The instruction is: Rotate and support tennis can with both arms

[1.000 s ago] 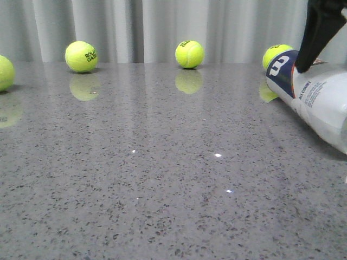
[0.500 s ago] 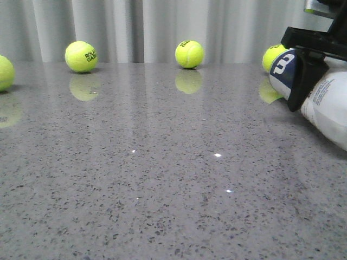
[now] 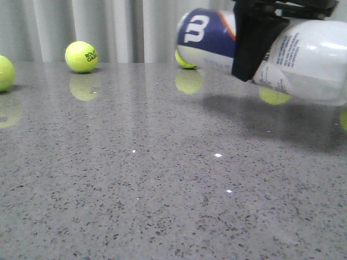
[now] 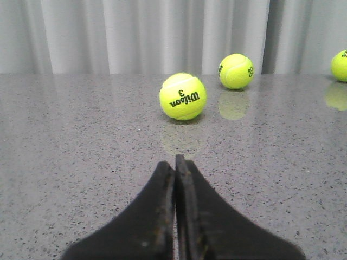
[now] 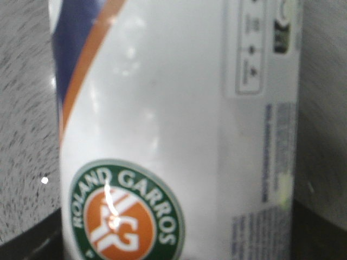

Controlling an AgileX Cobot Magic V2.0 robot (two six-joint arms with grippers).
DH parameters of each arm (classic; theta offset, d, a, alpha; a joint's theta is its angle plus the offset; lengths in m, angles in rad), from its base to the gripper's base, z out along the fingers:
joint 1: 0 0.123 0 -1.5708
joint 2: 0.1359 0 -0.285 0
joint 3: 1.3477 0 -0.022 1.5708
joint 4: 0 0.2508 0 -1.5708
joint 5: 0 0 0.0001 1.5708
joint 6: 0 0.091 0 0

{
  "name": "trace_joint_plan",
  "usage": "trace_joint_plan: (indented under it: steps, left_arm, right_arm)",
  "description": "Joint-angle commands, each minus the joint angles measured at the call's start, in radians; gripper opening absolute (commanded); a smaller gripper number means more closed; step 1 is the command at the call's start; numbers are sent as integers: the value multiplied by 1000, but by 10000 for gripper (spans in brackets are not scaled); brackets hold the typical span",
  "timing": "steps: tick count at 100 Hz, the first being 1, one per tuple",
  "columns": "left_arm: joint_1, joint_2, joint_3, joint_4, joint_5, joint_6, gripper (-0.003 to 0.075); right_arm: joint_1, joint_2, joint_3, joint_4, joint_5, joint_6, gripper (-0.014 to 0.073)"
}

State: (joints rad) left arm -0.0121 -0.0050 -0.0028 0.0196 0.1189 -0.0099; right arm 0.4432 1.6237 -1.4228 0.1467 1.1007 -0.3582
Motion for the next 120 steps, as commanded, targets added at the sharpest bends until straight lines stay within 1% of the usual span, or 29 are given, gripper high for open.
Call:
trace_joint_plan:
  steps: [1,12,19,26,50,68,94,99,104,114,120]
  left_arm:
    - [-5,-39,47,-9,-76,-8,-21]
    - [-5,-39,47,-9,-76,-8,-21]
    - [-5,-39,47,-9,-76,-8,-21]
    - [-5,-39,47,-9,-76,-8,-21]
    - [-5,-39,47,-9,-76,-8,-21]
    - [-5,-39,47,-9,-76,-8,-21]
    - [-5,-39,47,-9,-76,-8,-21]
    - [-5,-39,47,-9,-76,-8,-21]
    - [-5,-39,47,-9,-76,-8,-21]
    - [-5,-39,47,-9,-76,-8,-21]
    - [-5,-39,47,-9,-76,-8,-21]
  right_arm:
    - [49,-10,-46,-2,-10,-242,241]
    - [95,9,-46,-2,-33,-494,241]
    - [114,18,-46,-2,-43,-611,241]
    - [124,26,-45,-1,-57,-680,241]
    - [124,60,-44,2,-96,-691,241]
    - [124,95,-44,2,-96,-690,241]
    - [123,98,-44,2,-96,-690,248]
    - [123,98,-44,2,-96,-689,283]
    - [123,98,-44,2,-96,-685,349]
    - [123,98,-44,2,-96,-685,542]
    - [123,98,-44,2,-96,-685,626]
